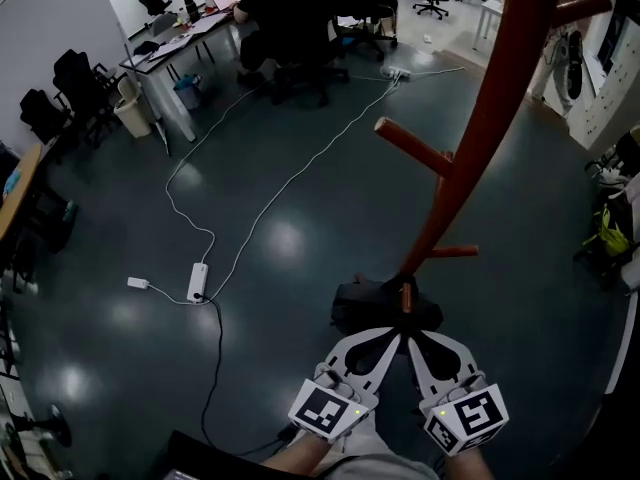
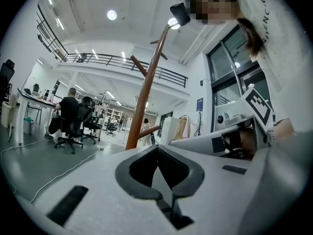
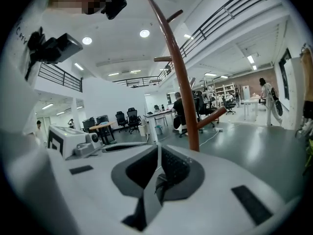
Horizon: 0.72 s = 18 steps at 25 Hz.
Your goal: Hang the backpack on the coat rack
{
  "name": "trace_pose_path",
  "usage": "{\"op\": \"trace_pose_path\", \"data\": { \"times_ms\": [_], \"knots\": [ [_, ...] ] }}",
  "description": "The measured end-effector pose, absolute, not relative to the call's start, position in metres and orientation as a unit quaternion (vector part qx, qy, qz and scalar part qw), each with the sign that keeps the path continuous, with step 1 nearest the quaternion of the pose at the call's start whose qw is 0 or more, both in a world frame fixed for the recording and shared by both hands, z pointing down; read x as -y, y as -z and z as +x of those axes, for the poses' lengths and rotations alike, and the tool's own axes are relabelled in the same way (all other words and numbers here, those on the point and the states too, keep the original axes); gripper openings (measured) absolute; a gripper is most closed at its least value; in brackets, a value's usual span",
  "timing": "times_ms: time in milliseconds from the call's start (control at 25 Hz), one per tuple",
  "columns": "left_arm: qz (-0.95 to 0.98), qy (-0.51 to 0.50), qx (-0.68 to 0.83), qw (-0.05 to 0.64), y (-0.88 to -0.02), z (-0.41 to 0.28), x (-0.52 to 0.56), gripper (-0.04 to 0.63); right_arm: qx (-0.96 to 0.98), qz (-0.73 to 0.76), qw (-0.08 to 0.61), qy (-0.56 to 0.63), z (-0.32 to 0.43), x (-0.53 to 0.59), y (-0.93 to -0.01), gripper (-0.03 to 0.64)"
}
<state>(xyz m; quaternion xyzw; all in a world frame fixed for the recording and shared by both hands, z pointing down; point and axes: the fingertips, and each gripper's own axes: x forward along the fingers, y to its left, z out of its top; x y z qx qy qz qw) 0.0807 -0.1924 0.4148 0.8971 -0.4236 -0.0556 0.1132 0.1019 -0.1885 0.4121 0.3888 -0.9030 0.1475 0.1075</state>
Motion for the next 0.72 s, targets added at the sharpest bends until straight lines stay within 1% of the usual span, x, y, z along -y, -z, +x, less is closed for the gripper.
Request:
{"op": "trace_pose_path", "data": {
  "times_ms": [280,480,720],
  "knots": [
    [0.903,0.057,0.415,0.099,-0.397,0.077,0.188,0.009,0.904,0.399,0.101,-0.117,0.095,0.18,-0.388,0.034],
    [0.908,0.058,0.41,0.066,-0.391,0.077,0.193,0.009,0.9,0.414,0.094,-0.099,0.096,0.179,-0.377,0.032],
    [0.904,0.069,0.415,0.077,-0.379,0.071,0.2,0.009,0.896,0.428,0.084,-0.087,0.102,0.181,-0.363,0.031]
  ]
}}
